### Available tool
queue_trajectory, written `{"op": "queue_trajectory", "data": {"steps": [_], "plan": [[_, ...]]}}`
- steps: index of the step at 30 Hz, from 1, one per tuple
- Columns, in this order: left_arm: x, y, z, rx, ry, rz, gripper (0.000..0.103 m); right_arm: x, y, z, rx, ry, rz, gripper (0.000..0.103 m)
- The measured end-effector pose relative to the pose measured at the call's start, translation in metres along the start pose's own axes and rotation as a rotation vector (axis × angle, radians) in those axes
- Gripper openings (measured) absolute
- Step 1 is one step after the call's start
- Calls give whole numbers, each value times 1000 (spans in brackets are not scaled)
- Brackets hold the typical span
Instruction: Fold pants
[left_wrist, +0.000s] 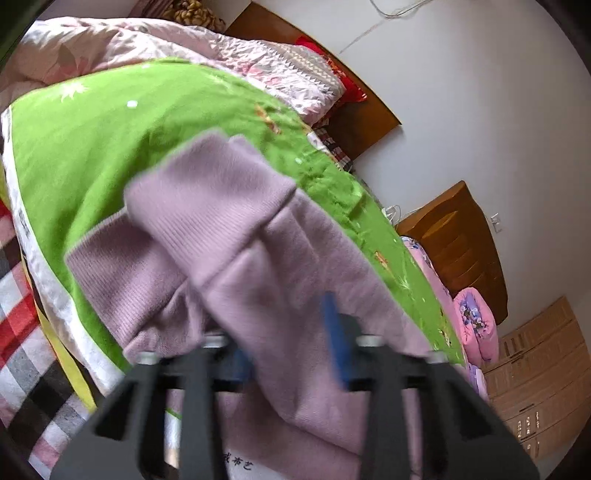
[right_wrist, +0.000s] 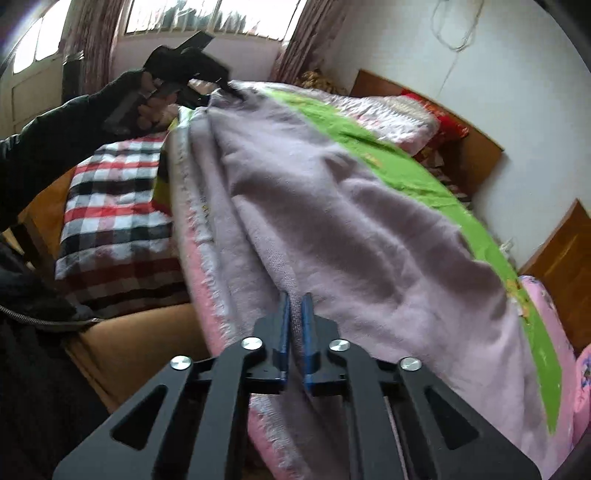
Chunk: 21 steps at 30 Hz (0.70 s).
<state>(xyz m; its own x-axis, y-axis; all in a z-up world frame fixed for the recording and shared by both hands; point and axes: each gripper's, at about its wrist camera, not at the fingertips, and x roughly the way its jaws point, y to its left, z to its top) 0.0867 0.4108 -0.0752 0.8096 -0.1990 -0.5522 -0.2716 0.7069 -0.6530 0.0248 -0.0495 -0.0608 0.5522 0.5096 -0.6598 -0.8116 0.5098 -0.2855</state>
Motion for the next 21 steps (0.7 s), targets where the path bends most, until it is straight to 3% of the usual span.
{"op": "queue_trajectory", "data": {"steps": [1, 8, 12, 15, 18, 21], "plan": [[-3, -4, 3, 17, -5, 7, 10, -2, -3, 1, 13, -18, -17, 3], [-43, -41, 20, 153, -68, 48, 10, -40, -26, 19, 101, -119, -22, 2], [-27, -9, 10, 119, -1, 159, 16, -40, -19, 13, 84, -90, 33, 2], [-5, 24, -8, 74, 72, 221, 21, -19, -5, 1, 58, -13, 66, 2], [-11, 33, -18, 39, 36, 185, 21, -8, 1, -7, 52, 31, 77, 2], [-21, 35, -16, 8, 4, 175, 21, -13, -1, -5, 61, 17, 74, 2]]}}
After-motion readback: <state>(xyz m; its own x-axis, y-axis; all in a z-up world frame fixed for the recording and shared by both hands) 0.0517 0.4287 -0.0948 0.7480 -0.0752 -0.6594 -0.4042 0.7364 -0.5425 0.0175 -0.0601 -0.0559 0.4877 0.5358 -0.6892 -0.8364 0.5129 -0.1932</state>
